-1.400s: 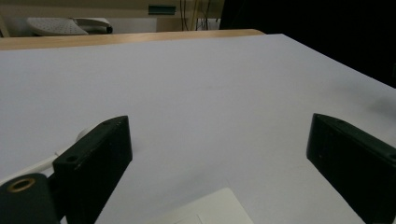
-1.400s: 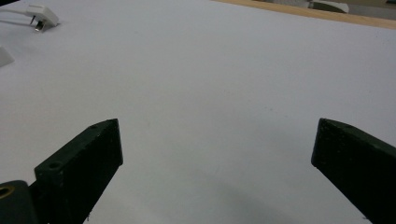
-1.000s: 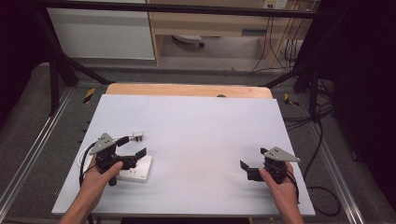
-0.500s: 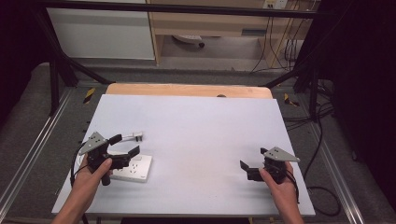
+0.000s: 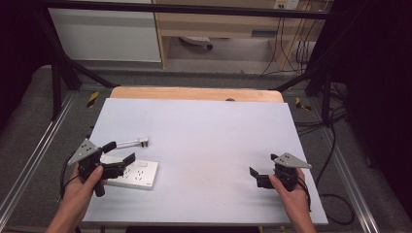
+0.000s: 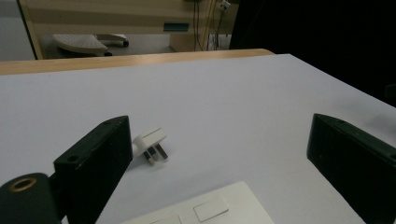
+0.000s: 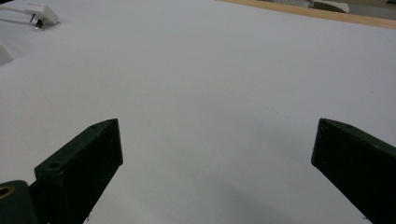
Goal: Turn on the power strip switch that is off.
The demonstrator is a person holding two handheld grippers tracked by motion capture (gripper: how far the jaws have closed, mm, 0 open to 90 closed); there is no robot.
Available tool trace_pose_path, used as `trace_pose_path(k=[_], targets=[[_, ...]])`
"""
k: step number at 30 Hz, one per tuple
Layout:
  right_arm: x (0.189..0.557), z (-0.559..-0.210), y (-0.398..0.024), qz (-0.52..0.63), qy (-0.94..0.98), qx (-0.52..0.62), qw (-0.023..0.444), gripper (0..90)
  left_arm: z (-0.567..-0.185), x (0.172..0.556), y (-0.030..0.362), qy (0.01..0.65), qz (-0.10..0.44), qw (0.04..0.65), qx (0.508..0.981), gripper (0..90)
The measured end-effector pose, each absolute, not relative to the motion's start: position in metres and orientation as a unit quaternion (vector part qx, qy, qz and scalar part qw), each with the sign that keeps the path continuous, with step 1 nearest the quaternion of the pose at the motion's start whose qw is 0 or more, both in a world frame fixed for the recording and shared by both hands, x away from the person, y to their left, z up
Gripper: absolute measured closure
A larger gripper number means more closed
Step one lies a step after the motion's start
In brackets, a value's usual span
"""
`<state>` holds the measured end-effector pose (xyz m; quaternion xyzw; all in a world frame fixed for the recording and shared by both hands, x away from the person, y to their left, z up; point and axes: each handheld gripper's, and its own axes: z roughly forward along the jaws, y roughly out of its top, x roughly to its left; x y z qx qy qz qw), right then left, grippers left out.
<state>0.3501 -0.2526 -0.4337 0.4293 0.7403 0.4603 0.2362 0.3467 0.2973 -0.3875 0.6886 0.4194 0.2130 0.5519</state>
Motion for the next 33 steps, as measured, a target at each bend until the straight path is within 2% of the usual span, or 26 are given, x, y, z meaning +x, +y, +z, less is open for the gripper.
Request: trace_pose_path(k=[33], targets=[[0.351,-0.435,-0.252,0.458,0.742,0.430,0.237,2.4,-0.405,0.323,0.338,0.431,0.238,0.540,0.683,7.3]])
